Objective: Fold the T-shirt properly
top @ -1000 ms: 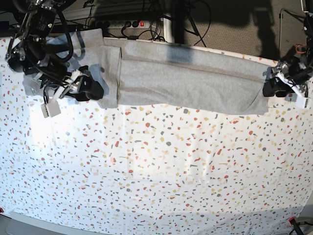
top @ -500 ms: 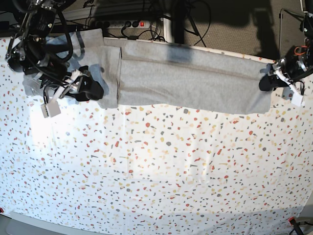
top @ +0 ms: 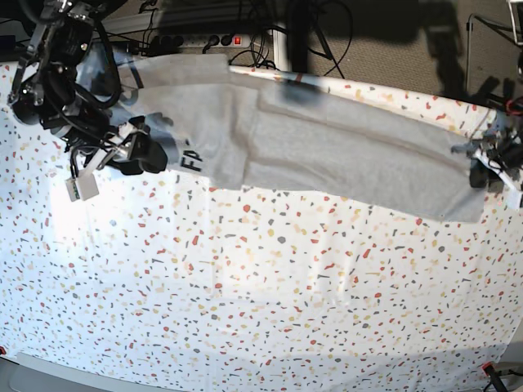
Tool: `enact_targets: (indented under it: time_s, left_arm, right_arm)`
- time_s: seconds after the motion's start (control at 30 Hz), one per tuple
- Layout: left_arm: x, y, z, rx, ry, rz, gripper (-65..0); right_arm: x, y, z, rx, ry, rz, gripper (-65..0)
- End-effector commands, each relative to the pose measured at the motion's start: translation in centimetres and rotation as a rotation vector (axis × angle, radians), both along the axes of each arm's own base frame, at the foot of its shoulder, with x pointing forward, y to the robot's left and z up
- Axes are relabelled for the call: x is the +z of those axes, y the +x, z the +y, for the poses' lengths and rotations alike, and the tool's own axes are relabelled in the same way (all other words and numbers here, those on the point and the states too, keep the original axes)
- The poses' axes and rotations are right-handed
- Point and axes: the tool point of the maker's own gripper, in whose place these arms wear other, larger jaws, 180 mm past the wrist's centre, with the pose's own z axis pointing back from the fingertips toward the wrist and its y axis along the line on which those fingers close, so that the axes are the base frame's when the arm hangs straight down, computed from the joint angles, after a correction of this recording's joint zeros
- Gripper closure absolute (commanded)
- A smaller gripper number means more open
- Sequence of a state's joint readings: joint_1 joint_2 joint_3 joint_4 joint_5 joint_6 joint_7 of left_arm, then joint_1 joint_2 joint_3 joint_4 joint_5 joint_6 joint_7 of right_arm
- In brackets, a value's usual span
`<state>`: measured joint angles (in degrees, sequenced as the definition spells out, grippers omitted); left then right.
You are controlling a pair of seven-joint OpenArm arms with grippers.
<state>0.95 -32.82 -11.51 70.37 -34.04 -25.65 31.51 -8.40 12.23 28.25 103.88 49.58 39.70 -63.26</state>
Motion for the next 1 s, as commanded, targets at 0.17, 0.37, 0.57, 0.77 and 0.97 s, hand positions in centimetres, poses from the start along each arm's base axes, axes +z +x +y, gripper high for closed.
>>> enact_targets:
  time_s: [0.17,0.37,0.57,0.77,0.97]
  left_arm:
    - [3.7,2.8,3.8,0.032,0.165,0.005,0.0]
    - [5.1,0.2,-3.1,-0.206,0.059,0.034,0.0]
    - [9.1,-3.3,-12.5,-0.412,-0.07,-0.106,0.0]
    - [9.9,-4.4,-17.3,-0.426,-0.186,-0.163,0.0]
    - [10.3,-5.0,-20.0,-0.492,-0.248,-0.217,-20.7]
  right_arm:
    - [1.2,1.0,-0.9,-0.023,-0.043,-0.066,-32.1]
    - [1.1,1.4,-1.6,-0.048,-0.084,-0.081,-32.1]
    - [1.1,1.4,-1.6,-0.048,-0.084,-0.081,-32.1]
    - [1.1,1.4,-1.6,-0.048,-0.084,-0.081,-32.1]
    - [1.0,1.3,-1.6,-0.045,-0.082,-0.078,-32.1]
